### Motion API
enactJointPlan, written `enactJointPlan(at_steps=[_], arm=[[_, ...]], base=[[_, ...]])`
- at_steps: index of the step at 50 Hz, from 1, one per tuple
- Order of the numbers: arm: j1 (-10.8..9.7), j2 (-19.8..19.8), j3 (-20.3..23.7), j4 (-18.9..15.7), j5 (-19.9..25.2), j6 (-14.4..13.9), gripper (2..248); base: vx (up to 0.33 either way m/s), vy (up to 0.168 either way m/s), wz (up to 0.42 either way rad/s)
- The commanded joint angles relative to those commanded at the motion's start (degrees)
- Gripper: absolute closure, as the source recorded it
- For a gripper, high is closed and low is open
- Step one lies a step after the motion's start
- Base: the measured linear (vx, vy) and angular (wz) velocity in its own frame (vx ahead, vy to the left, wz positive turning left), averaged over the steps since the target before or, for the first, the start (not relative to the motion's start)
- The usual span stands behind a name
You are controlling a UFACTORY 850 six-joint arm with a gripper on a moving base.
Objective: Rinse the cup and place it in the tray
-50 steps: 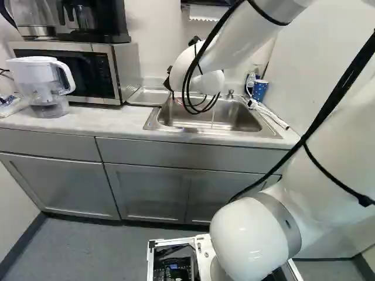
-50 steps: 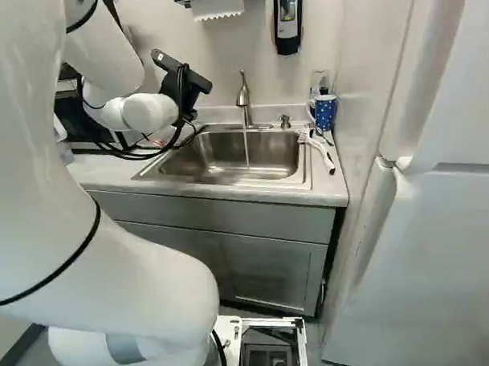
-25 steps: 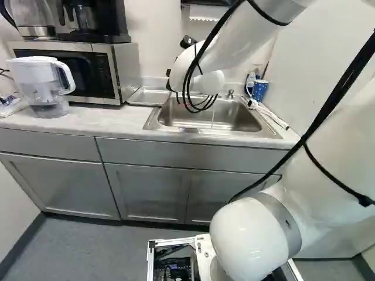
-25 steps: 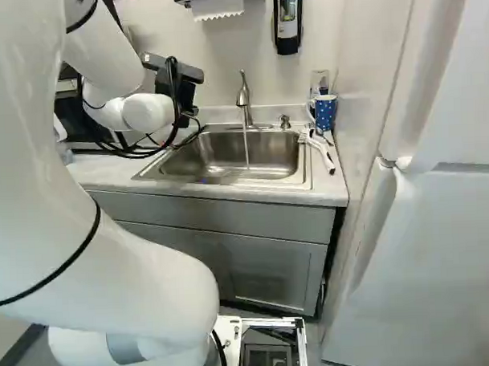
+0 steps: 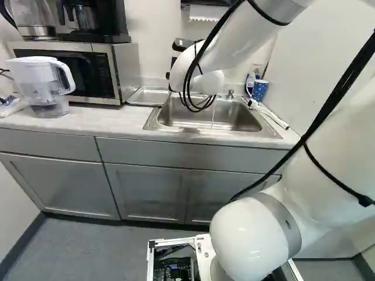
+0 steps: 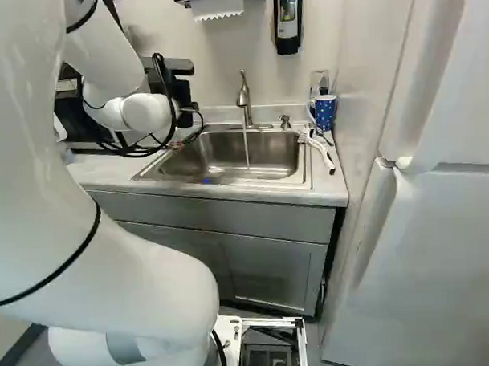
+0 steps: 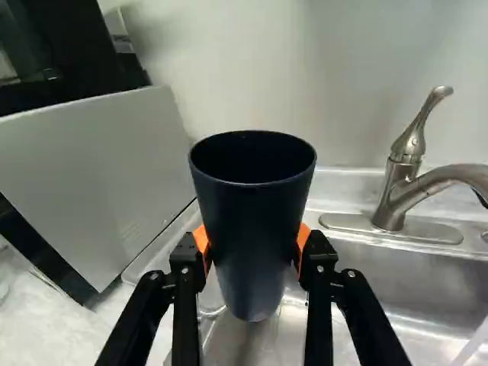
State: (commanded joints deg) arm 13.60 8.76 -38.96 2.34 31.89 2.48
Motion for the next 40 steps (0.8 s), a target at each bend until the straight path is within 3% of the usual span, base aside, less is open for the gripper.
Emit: enactJointPlan(at_steps=[9,26,40], arm=[[0.0,0.0,0.0,0.0,0.0,-5.4,126],[0.4,-3.6,-3.3,0.0,0.0,-5.4,126],[1.9,-7.0,-6.7,0.0,0.0,-5.4,126]], base=[[0.000,0.000,0.000],[0.000,0.000,0.000],[0.000,0.000,0.000]])
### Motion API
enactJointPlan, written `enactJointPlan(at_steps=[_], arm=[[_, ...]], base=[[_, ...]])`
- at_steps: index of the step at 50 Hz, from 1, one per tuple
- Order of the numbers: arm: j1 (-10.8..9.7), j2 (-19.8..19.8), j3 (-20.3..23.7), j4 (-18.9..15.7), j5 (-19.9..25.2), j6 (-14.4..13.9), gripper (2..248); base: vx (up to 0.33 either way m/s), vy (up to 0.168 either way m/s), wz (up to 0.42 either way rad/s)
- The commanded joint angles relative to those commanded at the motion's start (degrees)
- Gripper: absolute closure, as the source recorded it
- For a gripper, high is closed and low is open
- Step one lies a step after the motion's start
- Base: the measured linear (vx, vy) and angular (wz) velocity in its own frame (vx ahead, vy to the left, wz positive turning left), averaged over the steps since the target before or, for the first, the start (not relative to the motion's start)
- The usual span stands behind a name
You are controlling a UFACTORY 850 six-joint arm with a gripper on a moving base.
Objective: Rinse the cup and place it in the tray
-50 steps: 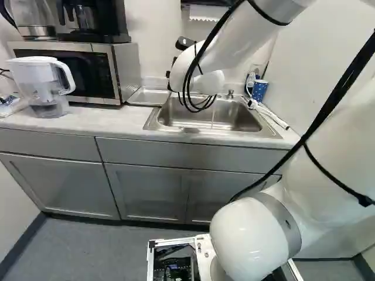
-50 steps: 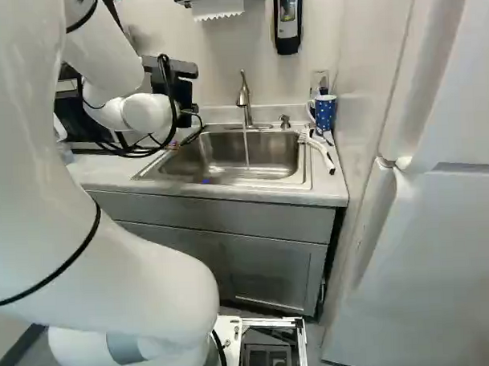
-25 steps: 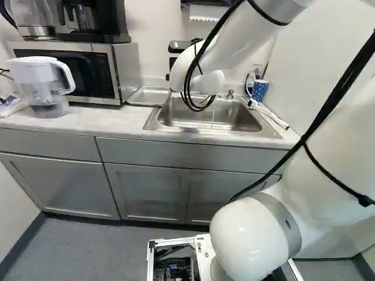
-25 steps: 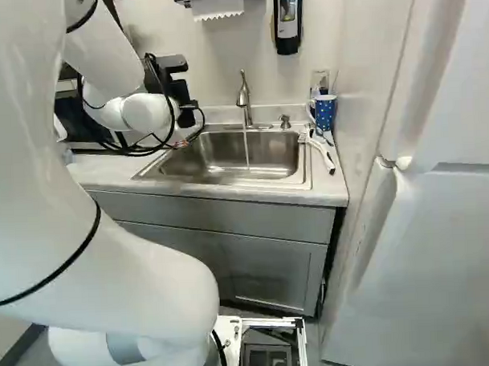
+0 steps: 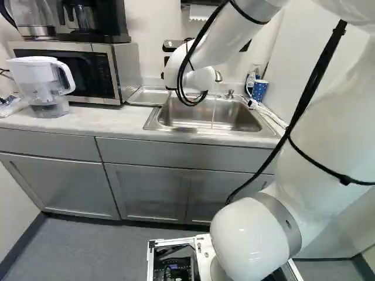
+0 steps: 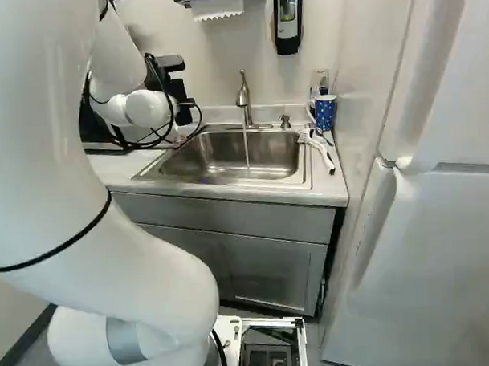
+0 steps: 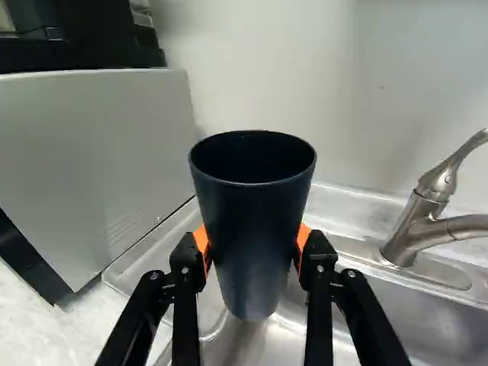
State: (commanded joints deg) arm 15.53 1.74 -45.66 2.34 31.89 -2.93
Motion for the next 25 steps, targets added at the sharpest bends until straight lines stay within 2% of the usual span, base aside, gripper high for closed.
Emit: enactJointPlan(at_steps=[25], arm=[[2.6,-7.0,-6.6,0.0,0.0,0.0,126]], base=[[0.000,0.000,0.000]])
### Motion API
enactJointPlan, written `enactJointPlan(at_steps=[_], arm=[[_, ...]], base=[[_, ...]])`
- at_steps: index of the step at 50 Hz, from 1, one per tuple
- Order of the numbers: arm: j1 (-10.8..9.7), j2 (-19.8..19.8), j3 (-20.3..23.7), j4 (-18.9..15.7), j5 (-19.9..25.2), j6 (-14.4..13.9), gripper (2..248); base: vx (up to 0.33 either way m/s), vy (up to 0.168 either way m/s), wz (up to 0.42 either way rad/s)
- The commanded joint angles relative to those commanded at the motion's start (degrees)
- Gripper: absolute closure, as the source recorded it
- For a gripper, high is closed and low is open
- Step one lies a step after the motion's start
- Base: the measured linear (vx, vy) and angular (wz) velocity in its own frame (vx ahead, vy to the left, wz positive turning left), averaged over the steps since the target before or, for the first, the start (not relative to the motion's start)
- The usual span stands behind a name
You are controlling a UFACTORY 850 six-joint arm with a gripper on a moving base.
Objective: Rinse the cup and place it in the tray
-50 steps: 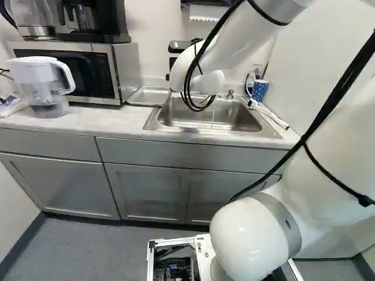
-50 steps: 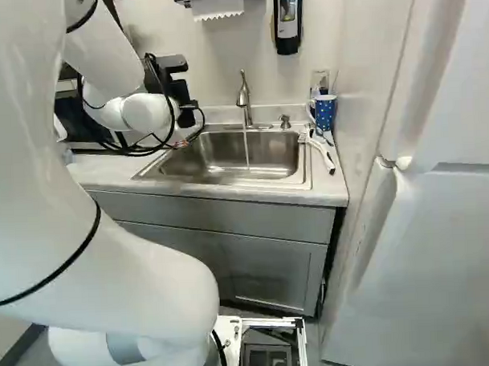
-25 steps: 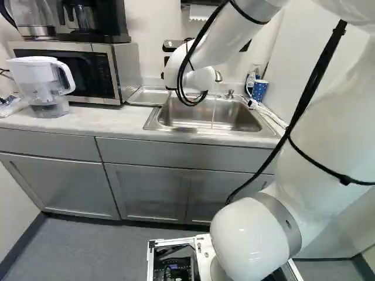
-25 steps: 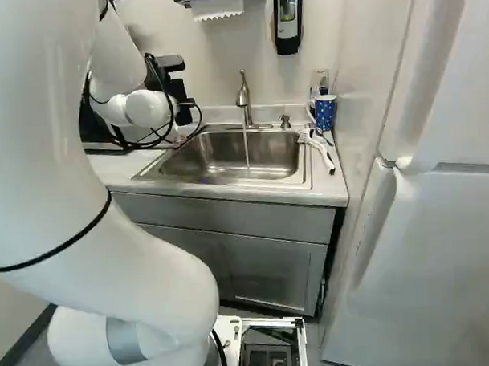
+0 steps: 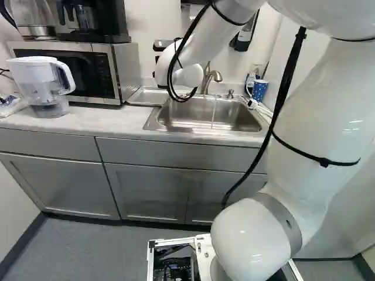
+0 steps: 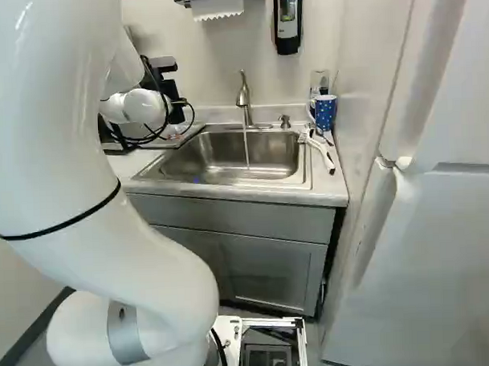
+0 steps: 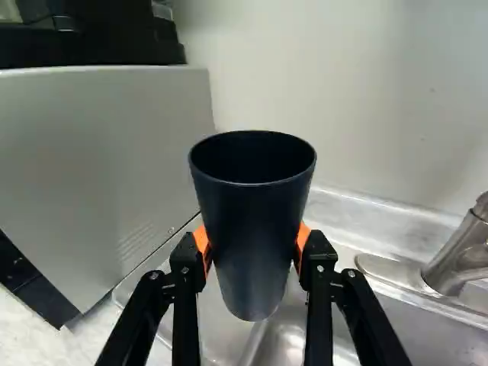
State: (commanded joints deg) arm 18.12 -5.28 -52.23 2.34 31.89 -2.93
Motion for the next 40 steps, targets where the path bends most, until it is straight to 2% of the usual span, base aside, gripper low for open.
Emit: enactJointPlan(at_steps=[18,40], arm=[[1.2,-6.4,-4.7,0.0,0.9,0.0,126],[1.3,-8.9,-4.7,0.0,3.8,0.0,126]], base=[[0.000,0.000,0.000],[0.000,0.000,0.000]])
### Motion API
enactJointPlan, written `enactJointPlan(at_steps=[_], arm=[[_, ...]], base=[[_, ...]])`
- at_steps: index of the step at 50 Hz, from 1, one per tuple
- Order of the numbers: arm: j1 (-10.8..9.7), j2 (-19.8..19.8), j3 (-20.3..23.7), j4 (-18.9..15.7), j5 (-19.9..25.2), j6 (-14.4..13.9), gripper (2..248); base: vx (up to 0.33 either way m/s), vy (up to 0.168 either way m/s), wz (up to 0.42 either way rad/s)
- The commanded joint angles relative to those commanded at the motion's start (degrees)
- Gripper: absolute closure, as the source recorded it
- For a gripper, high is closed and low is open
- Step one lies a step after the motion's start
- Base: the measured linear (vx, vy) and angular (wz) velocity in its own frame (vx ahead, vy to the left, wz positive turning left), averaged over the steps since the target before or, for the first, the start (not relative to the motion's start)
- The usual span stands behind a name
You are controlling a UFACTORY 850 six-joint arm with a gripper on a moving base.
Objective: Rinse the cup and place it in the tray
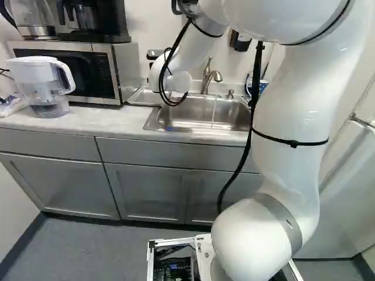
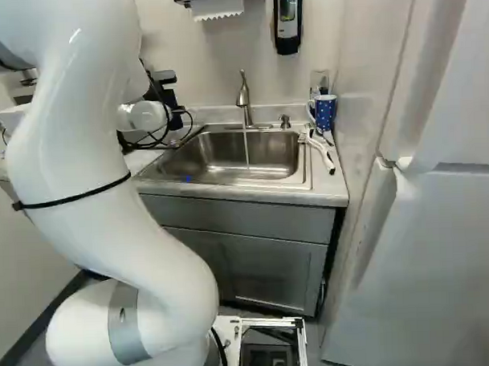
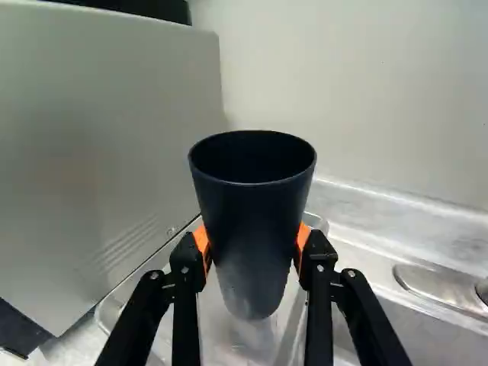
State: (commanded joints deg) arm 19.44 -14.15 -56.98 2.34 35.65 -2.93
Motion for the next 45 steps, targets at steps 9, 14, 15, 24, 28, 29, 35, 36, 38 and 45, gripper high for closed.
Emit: enactJointPlan(at_steps=[9,14,15,24,28,29,35,36,38,45], arm=[[0.0,-2.1,-1.2,0.0,1.0,0.0,126],[0.1,-3.4,-2.1,0.0,1.5,0.0,126],[0.1,-3.7,-2.3,0.0,1.6,0.0,126],[0.3,-5.9,-3.9,0.0,2.6,0.0,126],[0.4,-6.9,-4.5,0.0,3.1,0.0,126],[0.4,-7.1,-4.7,0.0,3.3,0.0,126],[0.6,-8.5,-5.6,0.0,4.0,0.0,126],[0.6,-8.8,-5.7,0.0,4.1,0.0,126],[0.7,-9.2,-5.9,0.0,4.2,0.0,126],[0.7,-9.9,-6.0,0.0,4.2,0.0,126]], base=[[0.000,0.000,0.000],[0.000,0.000,0.000],[0.000,0.000,0.000],[0.000,0.000,0.000],[0.000,0.000,0.000],[0.000,0.000,0.000],[0.000,0.000,0.000],[0.000,0.000,0.000],[0.000,0.000,0.000],[0.000,0.000,0.000]])
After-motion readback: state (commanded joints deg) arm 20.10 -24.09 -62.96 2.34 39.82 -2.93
